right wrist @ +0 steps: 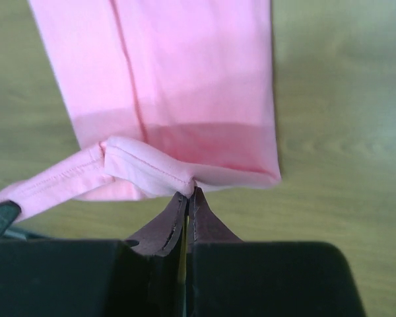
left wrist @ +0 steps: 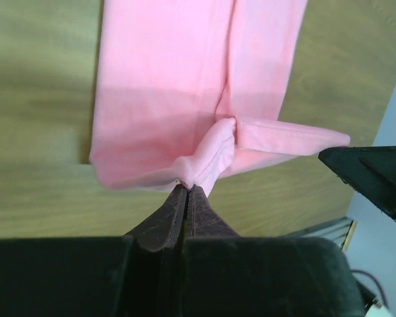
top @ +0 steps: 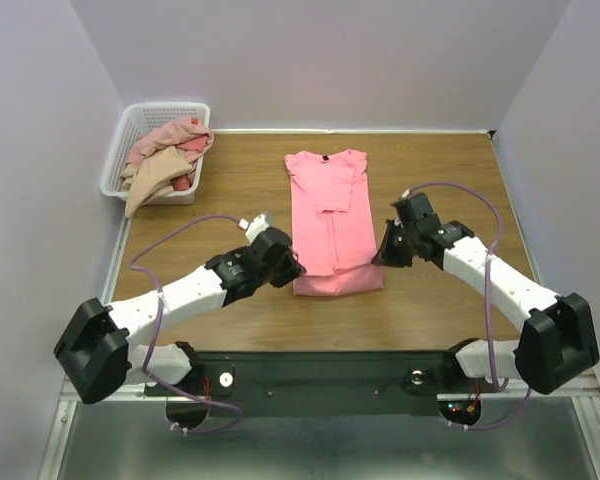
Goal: Fold and stack the t-shirts
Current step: Fold the tshirt
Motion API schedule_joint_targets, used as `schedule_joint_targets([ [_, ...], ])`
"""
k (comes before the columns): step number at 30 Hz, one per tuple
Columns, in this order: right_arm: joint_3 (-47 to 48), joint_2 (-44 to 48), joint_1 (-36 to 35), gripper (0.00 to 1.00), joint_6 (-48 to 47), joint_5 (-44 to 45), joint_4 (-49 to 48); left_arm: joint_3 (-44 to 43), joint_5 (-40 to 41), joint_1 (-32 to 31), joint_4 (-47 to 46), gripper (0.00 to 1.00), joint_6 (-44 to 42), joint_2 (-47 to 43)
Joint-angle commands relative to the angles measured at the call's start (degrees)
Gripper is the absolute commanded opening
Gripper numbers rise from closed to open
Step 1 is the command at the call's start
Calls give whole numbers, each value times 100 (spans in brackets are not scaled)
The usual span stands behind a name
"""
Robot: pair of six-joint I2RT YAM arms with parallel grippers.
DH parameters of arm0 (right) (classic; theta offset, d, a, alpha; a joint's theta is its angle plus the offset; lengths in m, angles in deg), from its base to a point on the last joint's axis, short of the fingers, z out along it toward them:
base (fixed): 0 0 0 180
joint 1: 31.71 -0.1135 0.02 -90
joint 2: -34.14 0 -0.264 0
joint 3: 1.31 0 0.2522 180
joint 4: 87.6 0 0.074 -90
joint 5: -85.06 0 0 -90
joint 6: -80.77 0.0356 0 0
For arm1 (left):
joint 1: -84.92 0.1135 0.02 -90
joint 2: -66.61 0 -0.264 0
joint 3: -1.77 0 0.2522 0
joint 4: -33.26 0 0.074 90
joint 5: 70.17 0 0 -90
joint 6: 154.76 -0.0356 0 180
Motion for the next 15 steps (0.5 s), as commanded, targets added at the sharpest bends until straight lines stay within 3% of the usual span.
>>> schedule_joint_targets([
  [1, 743, -444, -37, 1, -129, 852, -795, -681, 92, 448, -155, 0, -898, 337],
  [9, 1938, -1789, 183, 1, -402, 907, -918, -1526, 83, 1266, -208, 0, -1541, 1014],
  [15, 2265, -2098, 253, 0, -455, 1118, -945, -1948, -5, 1486, -261, 0, -1805, 1559],
])
